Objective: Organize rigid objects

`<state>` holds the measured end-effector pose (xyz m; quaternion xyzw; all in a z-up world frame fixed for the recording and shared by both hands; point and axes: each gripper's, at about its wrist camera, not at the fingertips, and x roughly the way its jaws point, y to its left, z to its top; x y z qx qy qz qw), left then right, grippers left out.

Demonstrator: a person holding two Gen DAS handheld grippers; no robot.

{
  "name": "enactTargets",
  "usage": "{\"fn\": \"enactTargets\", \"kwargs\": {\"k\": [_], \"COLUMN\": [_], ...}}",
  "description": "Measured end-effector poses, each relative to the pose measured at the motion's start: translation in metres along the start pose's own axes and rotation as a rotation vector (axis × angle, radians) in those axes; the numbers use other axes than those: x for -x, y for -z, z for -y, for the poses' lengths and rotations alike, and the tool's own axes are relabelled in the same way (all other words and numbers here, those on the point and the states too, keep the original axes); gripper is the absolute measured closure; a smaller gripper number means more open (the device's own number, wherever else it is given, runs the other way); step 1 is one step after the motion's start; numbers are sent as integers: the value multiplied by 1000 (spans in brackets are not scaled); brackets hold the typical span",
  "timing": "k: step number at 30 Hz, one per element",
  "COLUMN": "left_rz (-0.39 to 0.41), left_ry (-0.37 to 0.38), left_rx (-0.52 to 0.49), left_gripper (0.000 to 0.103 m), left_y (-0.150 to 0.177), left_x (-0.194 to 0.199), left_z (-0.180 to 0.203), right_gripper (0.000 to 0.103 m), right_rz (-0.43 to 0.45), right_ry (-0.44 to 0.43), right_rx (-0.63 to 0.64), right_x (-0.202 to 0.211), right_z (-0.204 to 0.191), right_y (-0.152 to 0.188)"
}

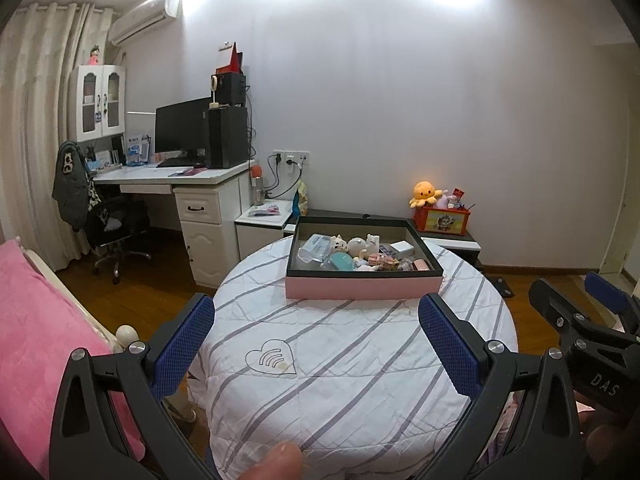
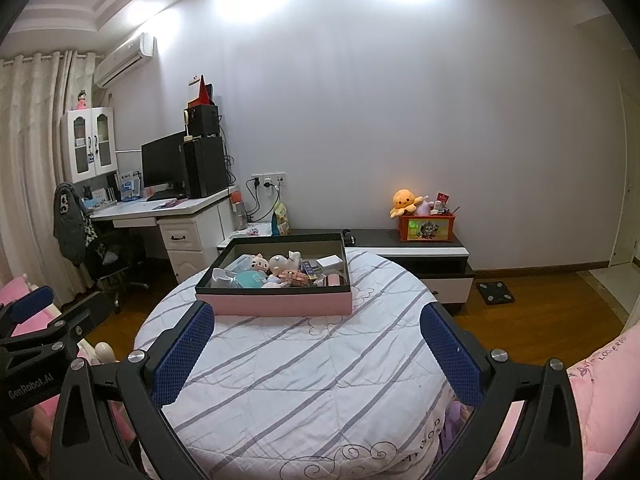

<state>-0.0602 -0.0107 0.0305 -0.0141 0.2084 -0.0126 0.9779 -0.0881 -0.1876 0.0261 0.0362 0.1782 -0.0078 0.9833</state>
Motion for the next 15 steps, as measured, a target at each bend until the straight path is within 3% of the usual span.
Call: {"fn": "enactTargets", "kwargs": {"k": [15], "left_rz": [5], "left_ry": [38], "left_rx": [23], "left_gripper": [0], "left_y": [1], "left_x": [-3], "left_z": [-2], "right_gripper": [0], "right_rz": [-8], "right_ry": [9], "right_rx": [3], "right_x": [-3], "right_z": [-2], "right_y": [4]}}
